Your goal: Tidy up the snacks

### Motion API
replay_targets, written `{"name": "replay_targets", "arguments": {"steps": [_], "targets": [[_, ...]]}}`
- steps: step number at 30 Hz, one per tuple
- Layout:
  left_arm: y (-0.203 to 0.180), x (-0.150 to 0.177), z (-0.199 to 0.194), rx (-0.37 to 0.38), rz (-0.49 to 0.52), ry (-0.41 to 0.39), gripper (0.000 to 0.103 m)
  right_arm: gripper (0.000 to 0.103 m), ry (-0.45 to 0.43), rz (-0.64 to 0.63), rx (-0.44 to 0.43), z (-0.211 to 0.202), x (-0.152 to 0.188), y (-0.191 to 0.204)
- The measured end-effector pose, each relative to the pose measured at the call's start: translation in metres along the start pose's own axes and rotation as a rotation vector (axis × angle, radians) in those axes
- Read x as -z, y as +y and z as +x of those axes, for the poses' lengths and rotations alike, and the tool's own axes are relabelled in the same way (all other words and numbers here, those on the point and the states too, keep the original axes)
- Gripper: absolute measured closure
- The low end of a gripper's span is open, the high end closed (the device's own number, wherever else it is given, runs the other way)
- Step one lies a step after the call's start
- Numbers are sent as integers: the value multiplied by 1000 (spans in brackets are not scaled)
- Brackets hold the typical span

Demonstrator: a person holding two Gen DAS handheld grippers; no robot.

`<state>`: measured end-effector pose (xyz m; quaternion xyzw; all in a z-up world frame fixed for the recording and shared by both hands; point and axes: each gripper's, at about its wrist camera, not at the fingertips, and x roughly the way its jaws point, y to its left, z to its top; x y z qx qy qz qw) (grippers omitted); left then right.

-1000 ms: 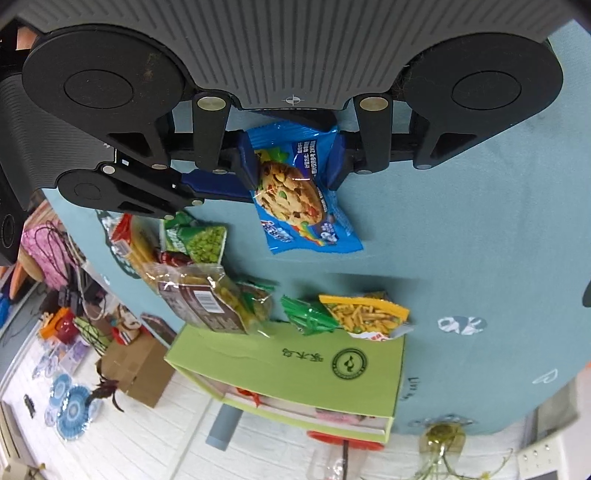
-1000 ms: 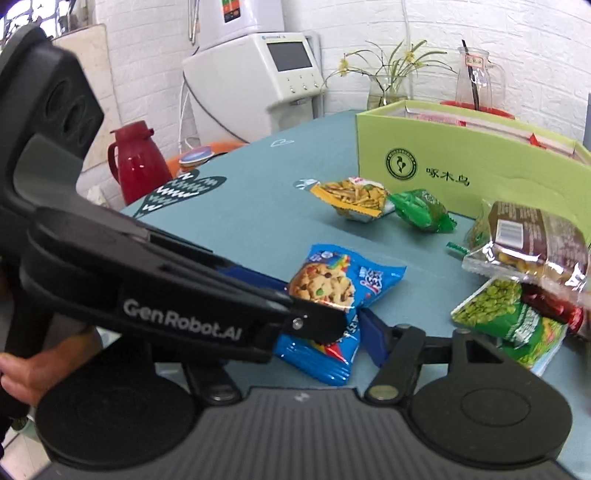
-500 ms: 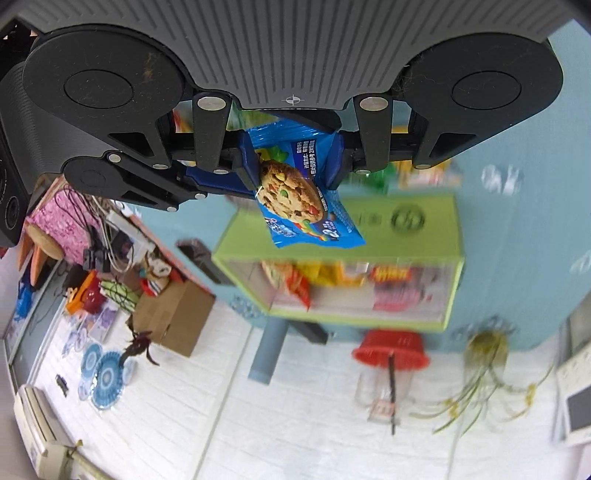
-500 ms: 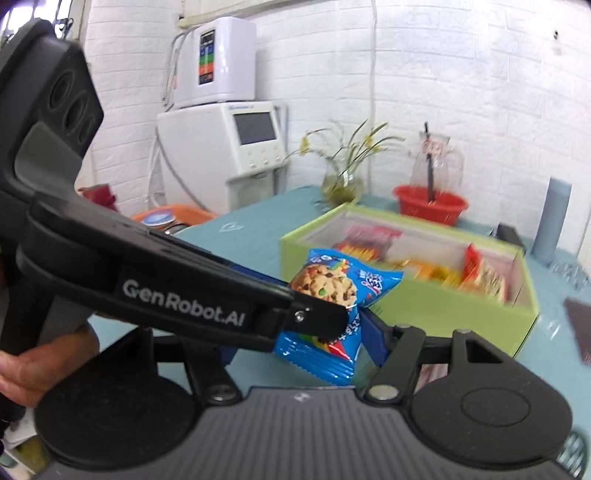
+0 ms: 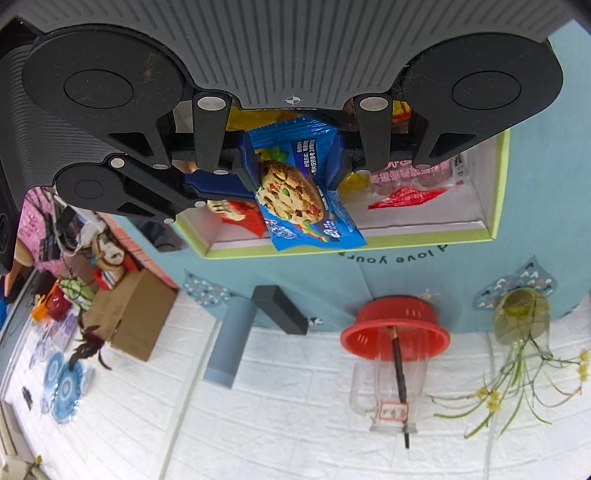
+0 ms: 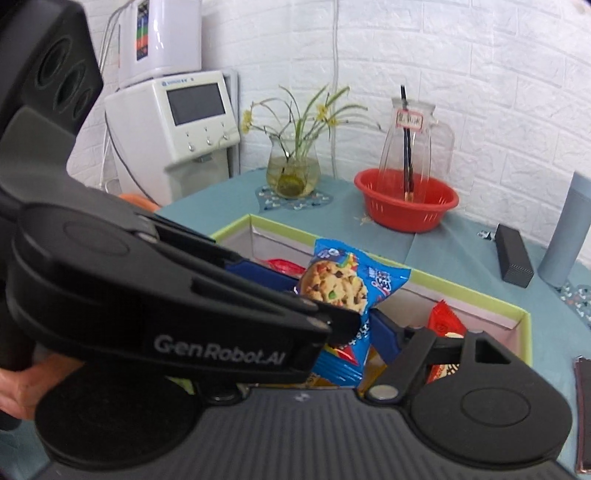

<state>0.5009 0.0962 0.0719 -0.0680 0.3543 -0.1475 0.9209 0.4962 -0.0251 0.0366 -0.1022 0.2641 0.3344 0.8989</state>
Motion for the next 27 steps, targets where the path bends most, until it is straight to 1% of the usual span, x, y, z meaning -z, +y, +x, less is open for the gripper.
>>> {"name": "replay_targets", "arguments": {"steps": [1,2,3,4,5,8,10,13,15,18,21,24,27], "targets": [[3,1,5,3,-5,6,84,24,9,4,-8,4,1,-1],[6,2,8,6,-17,10,82,20,14,11,-13,6,2,-3],[9,2,8,16,-29,9,73,15,9,17,-16,5,3,-3],[11,3,5,31,-36,-3,66,15,-2,18,-14,1,4,-3],[12,3,-2,38,-36,-24,65,13,-21,19,-11,-6,5,-2],[6,5,-30,31,-25,-92,57,11,-99,22,3,-41,7,3],[1,11,-52,45,-20,-123,50,11,-152,35,24,-72,13,6],[-9,29,-83,70,-10,-157,44,10,-197,80,48,-116,34,12],[-17,48,-98,85,-7,-163,44,10,-197,118,59,-138,56,19],[-27,80,-104,109,-32,-119,44,10,-175,197,60,-156,95,30],[-35,107,-92,138,-74,-32,45,10,-136,277,29,-156,127,37],[-40,122,-75,142,-112,54,49,10,-99,284,45,-146,137,37],[-43,124,-63,92,-103,68,49,10,-62,241,78,-131,134,34]]}}
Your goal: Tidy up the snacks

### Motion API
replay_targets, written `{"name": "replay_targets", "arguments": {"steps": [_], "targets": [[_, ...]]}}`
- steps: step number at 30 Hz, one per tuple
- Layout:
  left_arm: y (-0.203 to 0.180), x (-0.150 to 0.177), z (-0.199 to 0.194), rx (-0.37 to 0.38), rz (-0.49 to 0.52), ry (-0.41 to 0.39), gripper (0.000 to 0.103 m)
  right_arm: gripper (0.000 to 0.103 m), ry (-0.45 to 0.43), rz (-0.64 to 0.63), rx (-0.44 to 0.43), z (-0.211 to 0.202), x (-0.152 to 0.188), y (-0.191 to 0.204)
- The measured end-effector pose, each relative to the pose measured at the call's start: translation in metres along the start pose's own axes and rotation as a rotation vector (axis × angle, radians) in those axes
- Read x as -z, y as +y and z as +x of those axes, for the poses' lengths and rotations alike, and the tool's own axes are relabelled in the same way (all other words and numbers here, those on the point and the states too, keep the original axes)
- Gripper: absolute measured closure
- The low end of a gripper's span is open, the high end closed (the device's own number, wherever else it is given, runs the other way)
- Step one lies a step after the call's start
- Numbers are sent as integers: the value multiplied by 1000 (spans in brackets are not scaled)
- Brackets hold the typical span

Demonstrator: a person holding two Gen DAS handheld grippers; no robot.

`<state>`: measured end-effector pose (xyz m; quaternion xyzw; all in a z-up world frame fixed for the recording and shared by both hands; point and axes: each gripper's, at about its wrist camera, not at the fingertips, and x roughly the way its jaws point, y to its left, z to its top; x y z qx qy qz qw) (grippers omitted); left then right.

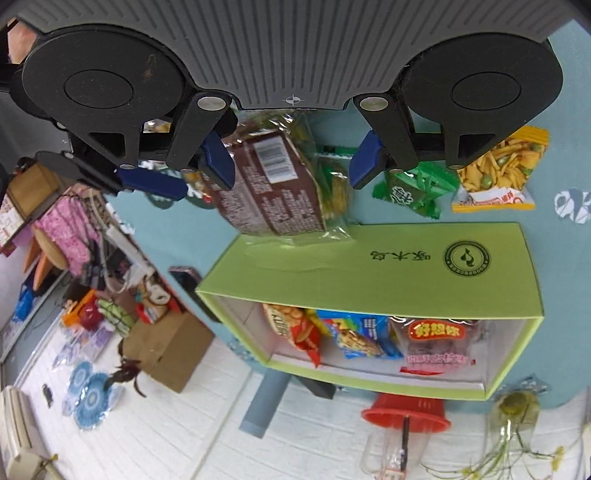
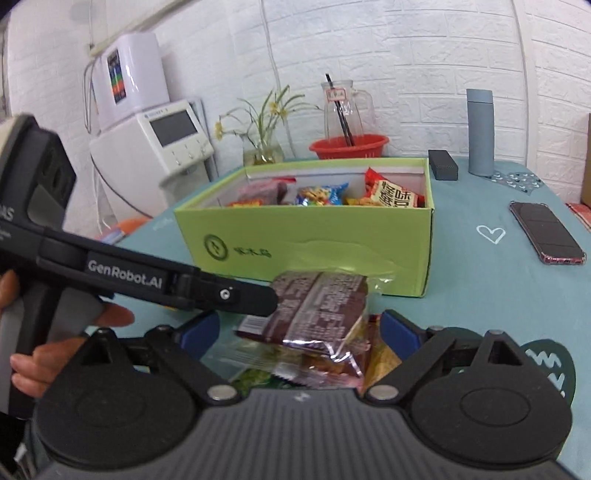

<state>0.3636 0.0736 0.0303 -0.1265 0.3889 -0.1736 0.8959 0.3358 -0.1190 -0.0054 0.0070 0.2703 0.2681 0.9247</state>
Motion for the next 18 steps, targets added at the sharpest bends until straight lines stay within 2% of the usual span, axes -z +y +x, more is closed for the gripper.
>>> {"name": "replay_targets", "arguments": {"steps": [2,6,7,8,10,13,18], "targets": [[2,-4,8,-16,-9,7,50,10,11,-17,-8,11,-2,-3],[9,-10,29,42,-30,56,54,10,60,-12,-41,34,-6,-6],[10,-11,31,62,-38,60,64,10,75,-6,-46,37,-6,-4],[12,-11,30,79,-47,64,69,10,74,-5,-43,36,-6,-1],[12,-7,19,66,-43,55,74,10,61,0,-62,28,-3,8],[13,7,-6,41,-52,45,76,10,47,26,-100,11,4,27],[19,56,-53,-31,-97,47,75,9,61,2,-144,-14,30,79]]}}
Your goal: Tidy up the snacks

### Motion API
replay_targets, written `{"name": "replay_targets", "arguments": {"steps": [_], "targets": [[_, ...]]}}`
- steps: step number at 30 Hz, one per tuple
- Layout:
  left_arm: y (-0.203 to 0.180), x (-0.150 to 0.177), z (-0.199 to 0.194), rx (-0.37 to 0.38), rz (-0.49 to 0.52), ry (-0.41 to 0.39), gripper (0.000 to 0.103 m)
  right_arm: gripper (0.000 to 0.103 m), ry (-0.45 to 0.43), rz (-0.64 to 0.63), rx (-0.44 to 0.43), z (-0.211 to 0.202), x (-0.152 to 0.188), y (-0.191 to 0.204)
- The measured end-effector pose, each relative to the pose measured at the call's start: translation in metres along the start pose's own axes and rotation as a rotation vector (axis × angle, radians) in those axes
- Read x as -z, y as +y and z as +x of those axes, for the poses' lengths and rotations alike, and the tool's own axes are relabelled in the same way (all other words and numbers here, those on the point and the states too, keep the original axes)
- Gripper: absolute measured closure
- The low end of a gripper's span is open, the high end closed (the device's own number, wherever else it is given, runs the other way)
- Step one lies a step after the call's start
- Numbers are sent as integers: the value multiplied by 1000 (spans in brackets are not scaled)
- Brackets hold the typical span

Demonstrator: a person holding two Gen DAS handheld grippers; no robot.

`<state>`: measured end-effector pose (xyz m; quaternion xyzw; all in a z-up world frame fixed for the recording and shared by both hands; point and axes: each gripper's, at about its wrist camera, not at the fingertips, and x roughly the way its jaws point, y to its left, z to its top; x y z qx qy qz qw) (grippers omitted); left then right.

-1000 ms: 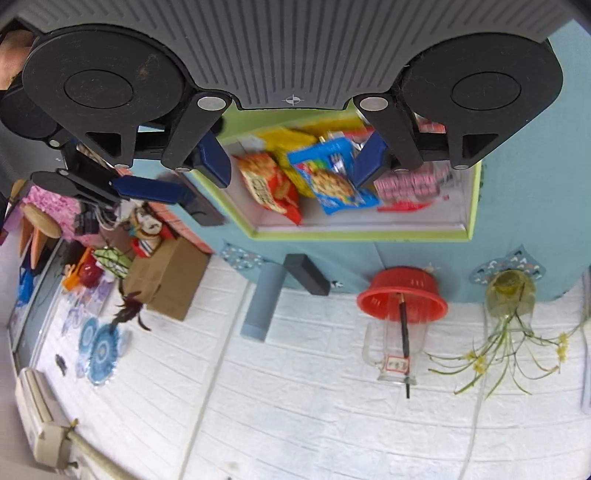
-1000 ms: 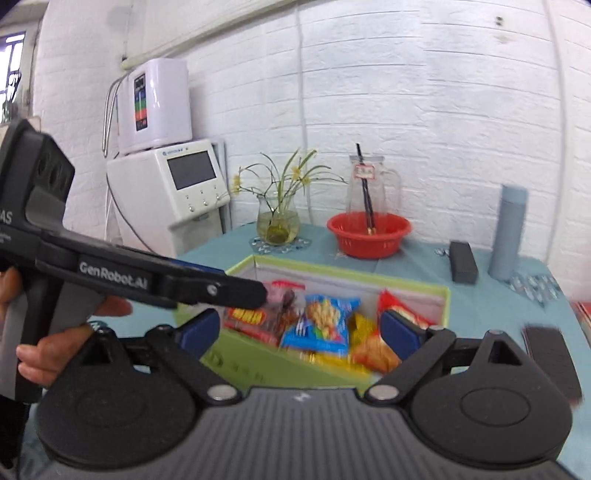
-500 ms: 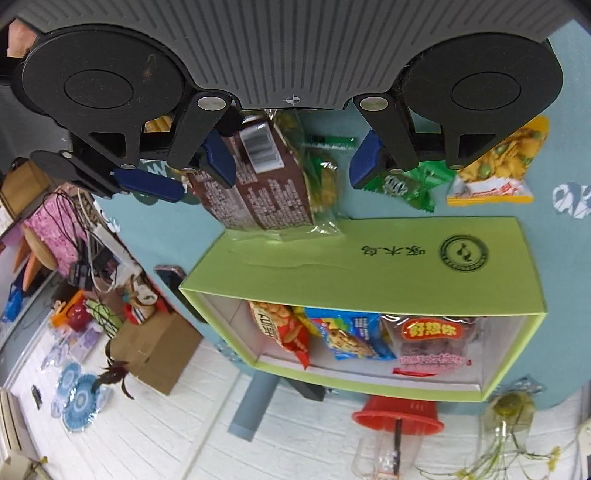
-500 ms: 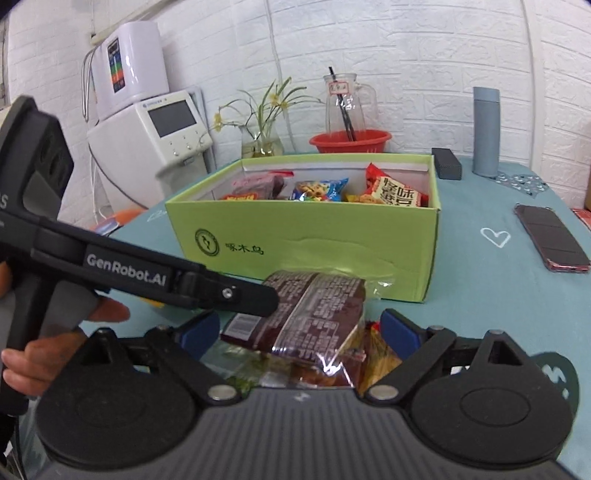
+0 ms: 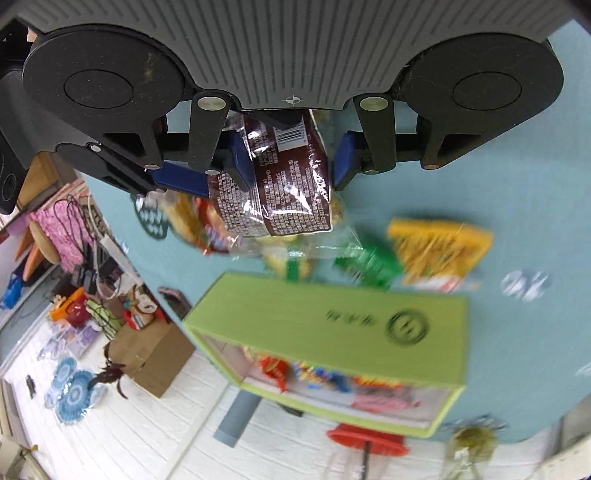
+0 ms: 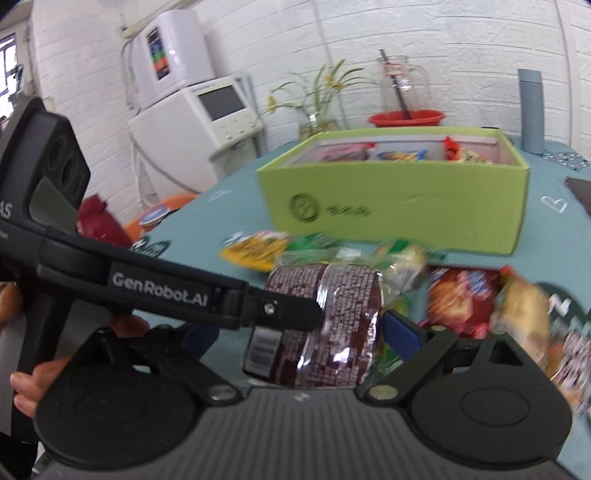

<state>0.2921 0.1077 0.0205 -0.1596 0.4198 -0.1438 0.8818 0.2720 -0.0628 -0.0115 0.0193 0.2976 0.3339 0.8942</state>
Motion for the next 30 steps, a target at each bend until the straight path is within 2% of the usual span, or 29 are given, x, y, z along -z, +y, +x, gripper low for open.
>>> {"name": "replay_targets", "arguments": {"steps": [3,6,8,10,12,16,18,19,20,21,22,24,30], "targets": [[8,33,-18,-23,-24,13,74,9,23,0,-11,-6,20,25],[15,50,-26,-28,-20,-4,67,10,55,3,-32,-5,34,34],[18,54,-31,-32,-34,-17,61,10,57,1,-23,-11,37,36],[19,58,-39,-28,-31,-49,47,10,23,-17,-1,-25,41,37],[21,63,-44,-40,-30,-66,43,10,13,-9,14,-32,43,34],[27,62,-36,-28,-56,-39,49,10,36,-8,8,-20,44,30],[24,63,-34,-38,-31,-45,50,9,54,-21,-18,-9,46,30],[22,63,-33,-44,-22,-47,58,10,38,-44,-19,-7,48,32],[21,64,-32,-34,-13,-43,65,16,38,-71,-17,-5,48,36],[22,65,-32,2,-22,-36,75,19,38,-89,-4,-5,47,40],[21,64,-32,-10,-23,-39,77,22,29,-100,1,-6,46,41],[17,61,-36,-28,-15,-58,80,27,13,-98,2,-11,42,40],[-4,22,-40,7,-3,-117,82,24,-90,-108,62,-24,8,27]]}}
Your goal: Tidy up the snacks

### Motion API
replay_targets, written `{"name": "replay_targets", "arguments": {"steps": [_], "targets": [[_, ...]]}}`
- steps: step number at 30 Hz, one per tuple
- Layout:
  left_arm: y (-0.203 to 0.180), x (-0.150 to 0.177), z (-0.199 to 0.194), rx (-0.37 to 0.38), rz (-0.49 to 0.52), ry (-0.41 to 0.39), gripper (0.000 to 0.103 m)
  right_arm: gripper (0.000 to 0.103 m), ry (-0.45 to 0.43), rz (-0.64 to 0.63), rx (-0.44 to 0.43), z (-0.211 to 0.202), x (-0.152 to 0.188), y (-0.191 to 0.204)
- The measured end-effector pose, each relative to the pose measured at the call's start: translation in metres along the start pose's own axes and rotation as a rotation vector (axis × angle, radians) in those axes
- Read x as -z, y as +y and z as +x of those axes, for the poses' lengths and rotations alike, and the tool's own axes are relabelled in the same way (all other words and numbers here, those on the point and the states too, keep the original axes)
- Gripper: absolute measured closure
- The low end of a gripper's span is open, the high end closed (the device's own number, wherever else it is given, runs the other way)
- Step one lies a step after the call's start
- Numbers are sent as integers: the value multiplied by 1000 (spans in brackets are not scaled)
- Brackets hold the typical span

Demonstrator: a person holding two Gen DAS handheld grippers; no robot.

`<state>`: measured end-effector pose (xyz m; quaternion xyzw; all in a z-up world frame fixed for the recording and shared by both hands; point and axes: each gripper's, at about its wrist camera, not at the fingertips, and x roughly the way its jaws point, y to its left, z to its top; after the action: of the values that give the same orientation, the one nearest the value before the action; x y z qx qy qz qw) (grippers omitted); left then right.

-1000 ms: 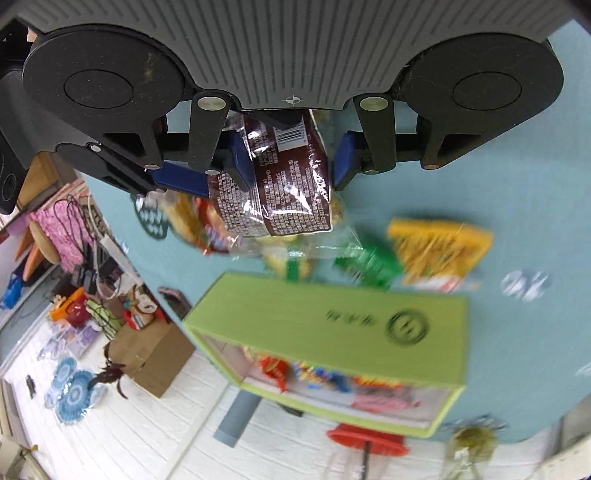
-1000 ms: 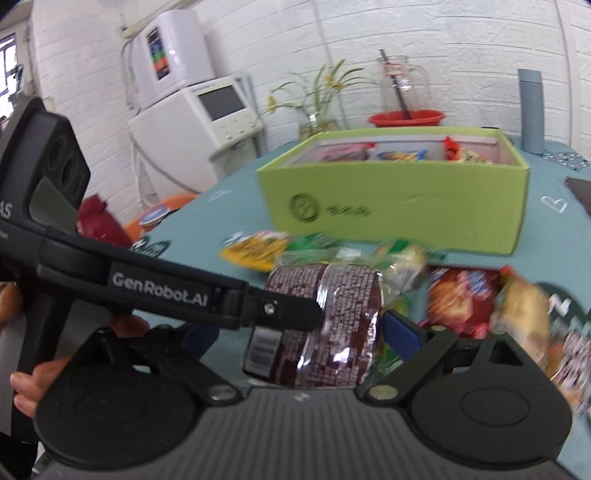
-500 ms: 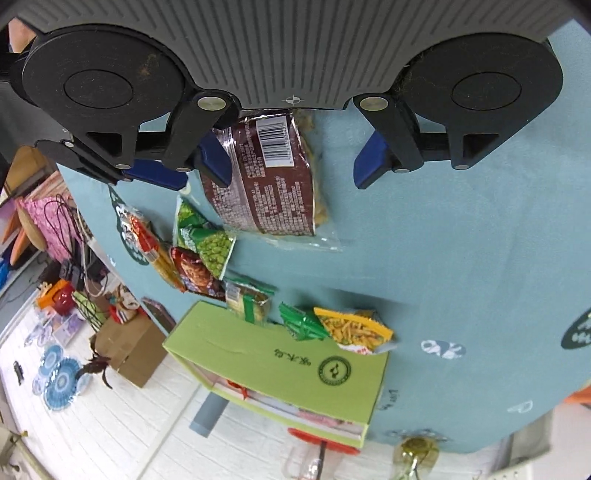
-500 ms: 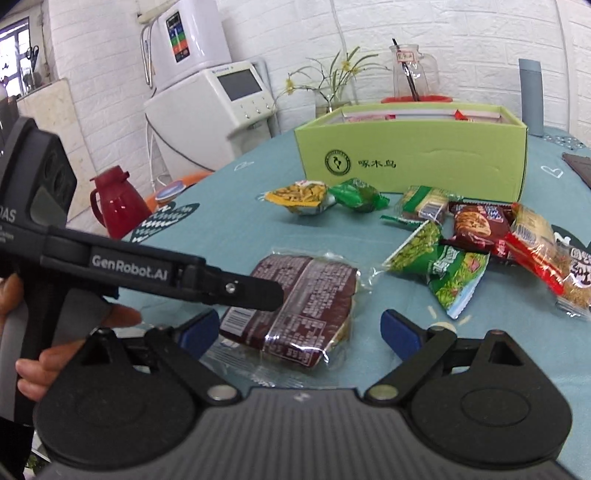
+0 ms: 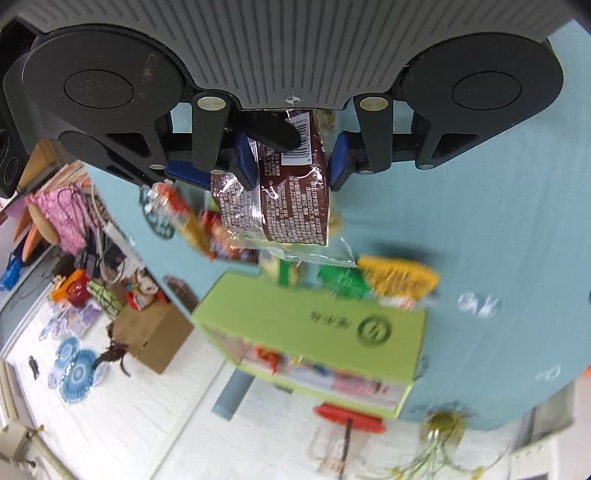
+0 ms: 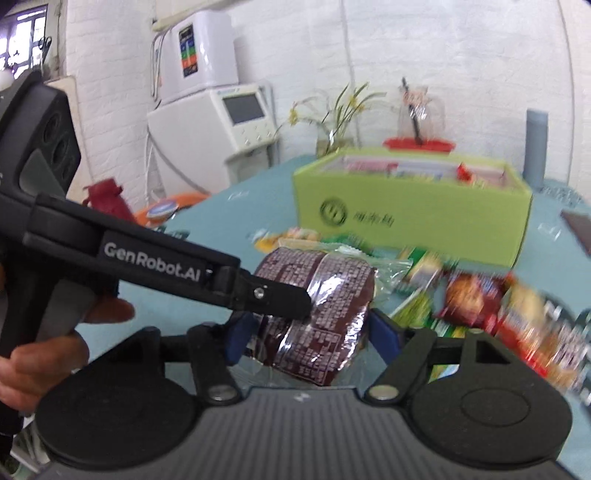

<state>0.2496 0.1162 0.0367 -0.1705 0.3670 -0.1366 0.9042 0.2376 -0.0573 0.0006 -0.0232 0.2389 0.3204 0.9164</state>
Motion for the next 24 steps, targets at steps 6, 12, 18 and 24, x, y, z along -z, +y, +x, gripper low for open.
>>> {"name": "replay_targets", "arguments": {"steps": [6,12,18,24], "targets": [[-27,-74,20,37,64,-84,82,22,-105,-38,61,13,-60,-41],[-42,-154,67,-1,135,-130,81,21,-105,-58,78,62,-126,-93],[-28,-195,134,-45,129,-60,81,22,-1,-44,81,127,-147,-132],[-14,-192,178,-88,124,-7,78,14,82,-13,46,162,-130,-150]]}}
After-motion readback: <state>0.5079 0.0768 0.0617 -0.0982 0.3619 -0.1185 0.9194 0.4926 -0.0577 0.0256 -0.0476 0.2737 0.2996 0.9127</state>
